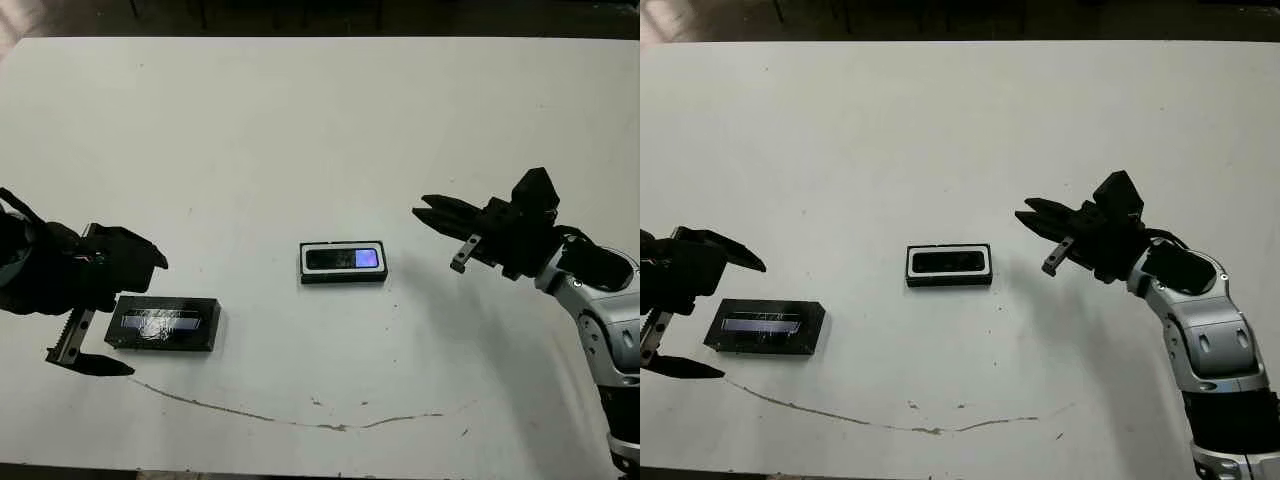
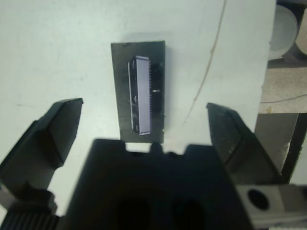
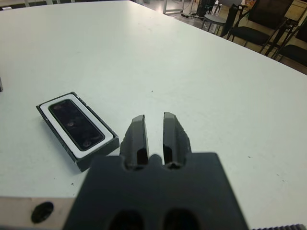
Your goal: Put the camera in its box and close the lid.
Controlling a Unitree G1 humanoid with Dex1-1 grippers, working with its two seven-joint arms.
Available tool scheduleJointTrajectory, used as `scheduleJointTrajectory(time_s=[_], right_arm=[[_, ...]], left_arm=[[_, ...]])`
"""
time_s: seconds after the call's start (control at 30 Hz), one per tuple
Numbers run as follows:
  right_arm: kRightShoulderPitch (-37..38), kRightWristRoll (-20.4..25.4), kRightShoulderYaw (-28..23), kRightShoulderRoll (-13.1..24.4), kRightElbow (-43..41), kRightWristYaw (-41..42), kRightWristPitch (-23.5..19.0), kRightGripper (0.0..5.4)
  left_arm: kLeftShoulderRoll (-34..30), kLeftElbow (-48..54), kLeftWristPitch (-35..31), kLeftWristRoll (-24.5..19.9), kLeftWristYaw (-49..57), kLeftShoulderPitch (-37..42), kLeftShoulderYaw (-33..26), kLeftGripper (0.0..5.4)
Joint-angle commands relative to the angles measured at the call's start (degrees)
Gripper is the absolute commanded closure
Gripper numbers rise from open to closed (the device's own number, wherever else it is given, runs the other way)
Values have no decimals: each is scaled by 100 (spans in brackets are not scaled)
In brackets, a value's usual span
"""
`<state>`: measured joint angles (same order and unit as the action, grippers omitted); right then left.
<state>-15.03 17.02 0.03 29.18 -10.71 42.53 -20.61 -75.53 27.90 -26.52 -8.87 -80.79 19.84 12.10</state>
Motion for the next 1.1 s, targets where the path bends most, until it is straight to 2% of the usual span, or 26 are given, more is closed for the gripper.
scheduleJointTrajectory(time_s=[0.03,0.43,0.6,0.77,0.9,1.1], right_arm=[[80,-26,38,72,-24,-20,-122,540],[89,-13,74,88,-68,2,-210,540],[86,-2,75,73,-42,2,-197,540],[90,-41,95,113,-83,-2,-214,540],[98,-31,79,134,-91,5,-231,540],[117,6,63,124,-92,27,-219,540]], left_arm=[[102,-75,-97,256,-64,114,273,1],[381,-557,199,632,-90,102,504,1],[360,-525,-139,831,-98,110,582,1],[465,-791,110,893,-27,-46,563,1],[454,-730,-144,1058,-14,-70,632,1],[501,-833,-105,1167,62,-198,660,1]])
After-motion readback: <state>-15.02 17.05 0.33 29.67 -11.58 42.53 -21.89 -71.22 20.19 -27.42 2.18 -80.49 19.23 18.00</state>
